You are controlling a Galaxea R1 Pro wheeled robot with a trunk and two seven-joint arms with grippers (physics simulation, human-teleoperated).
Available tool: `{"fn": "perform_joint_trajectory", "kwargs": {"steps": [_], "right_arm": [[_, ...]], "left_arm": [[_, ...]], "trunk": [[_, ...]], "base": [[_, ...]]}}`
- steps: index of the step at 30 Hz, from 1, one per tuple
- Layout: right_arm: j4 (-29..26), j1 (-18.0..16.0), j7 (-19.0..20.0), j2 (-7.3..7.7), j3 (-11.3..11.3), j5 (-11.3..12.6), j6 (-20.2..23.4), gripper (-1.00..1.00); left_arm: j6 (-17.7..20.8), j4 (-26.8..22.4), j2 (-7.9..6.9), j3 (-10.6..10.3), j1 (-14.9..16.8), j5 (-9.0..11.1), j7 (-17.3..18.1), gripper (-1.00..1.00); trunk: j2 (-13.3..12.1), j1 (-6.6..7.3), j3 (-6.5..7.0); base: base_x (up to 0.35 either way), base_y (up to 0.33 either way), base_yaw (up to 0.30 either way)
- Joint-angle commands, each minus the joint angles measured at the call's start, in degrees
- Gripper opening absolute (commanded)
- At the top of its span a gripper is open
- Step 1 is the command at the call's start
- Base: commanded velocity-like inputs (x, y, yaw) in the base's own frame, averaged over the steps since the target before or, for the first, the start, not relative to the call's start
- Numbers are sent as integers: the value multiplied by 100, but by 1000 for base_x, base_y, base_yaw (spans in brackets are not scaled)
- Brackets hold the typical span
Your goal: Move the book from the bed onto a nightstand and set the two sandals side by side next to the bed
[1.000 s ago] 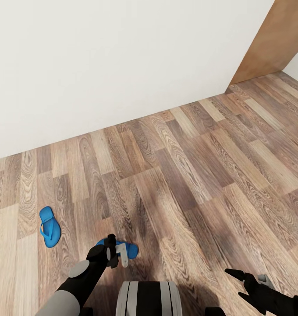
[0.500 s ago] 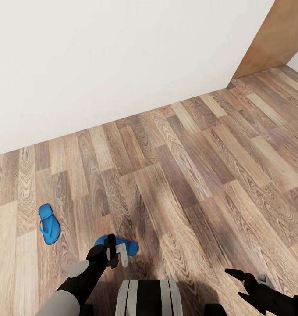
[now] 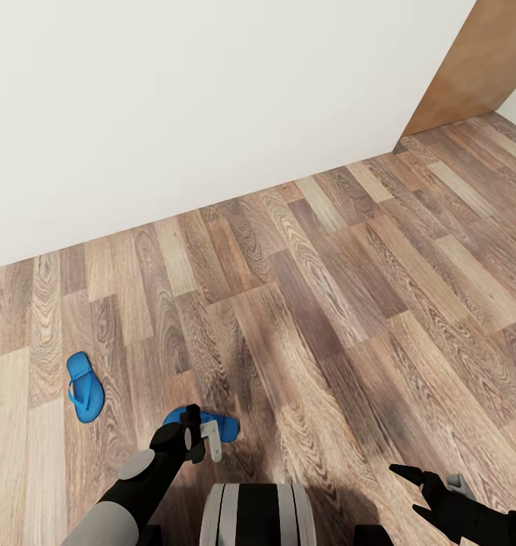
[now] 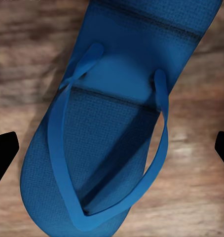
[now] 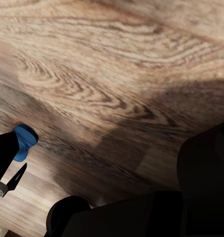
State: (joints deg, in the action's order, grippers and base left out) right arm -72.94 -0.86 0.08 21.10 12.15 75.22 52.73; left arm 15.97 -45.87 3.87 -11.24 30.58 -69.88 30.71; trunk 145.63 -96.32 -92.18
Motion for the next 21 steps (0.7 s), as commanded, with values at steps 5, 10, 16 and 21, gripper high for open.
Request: {"fn": "perform_joint_trajectory", "kwargs": {"steps": [5,10,16,21], "right_arm": [[-5,-2,1,0,7,1,27,100],[-6,-2,1,0,7,1,27,100],[-3,-2,1,0,7,1,27,100],[-6,-2,1,0,7,1,27,100]], "left_arm": [[26,-9,-1,-10,1,-26,31,100],[26,-9,-1,-10,1,-26,31,100],[27,-9,-1,-10,1,-26,31,100],[25,-9,-1,-10,1,-26,31,100]], "trunk": [[1,1,-3],[1,1,-3],[1,1,-3],[1,1,-3]], "base": [[0,0,0],[0,0,0],[0,0,0],[0,0,0]]}}
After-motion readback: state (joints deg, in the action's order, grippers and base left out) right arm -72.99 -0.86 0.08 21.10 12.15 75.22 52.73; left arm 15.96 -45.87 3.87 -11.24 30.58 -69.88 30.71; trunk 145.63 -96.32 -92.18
